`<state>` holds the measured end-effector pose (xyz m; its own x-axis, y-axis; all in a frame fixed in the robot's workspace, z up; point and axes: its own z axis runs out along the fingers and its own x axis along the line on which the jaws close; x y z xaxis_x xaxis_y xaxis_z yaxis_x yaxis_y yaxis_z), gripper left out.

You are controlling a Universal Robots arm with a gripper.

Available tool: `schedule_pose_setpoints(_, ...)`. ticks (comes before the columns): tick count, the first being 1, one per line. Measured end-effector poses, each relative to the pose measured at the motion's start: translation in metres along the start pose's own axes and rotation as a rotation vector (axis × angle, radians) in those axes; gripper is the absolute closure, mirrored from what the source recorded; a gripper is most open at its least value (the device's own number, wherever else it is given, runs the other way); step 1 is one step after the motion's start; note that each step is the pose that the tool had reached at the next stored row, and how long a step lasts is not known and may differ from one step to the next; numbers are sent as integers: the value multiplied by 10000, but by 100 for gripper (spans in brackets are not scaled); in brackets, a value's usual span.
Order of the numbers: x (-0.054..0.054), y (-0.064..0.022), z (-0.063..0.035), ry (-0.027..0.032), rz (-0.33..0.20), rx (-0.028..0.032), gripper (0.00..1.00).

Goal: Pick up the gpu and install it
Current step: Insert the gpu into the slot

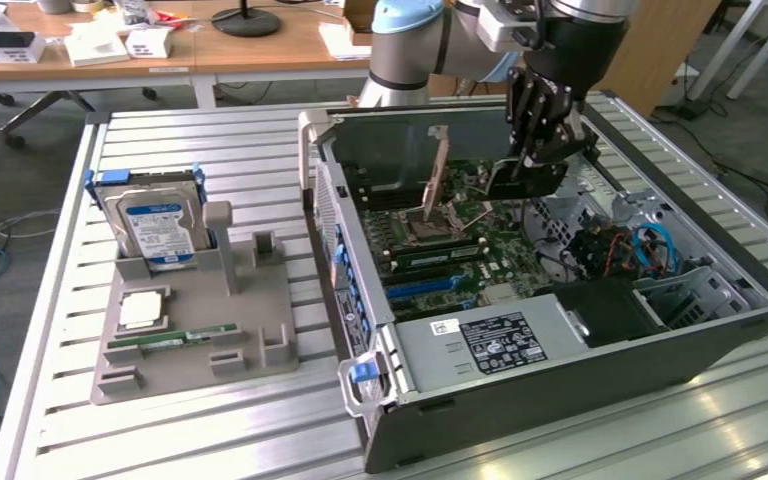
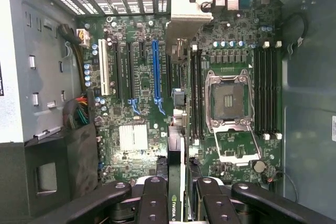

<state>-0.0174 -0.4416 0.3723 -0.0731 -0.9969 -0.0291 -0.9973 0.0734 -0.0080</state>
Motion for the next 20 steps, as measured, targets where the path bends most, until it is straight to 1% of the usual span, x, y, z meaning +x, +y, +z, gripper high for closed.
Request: schedule_pose_setpoints(20, 3, 1, 102, 0, 0, 0, 74)
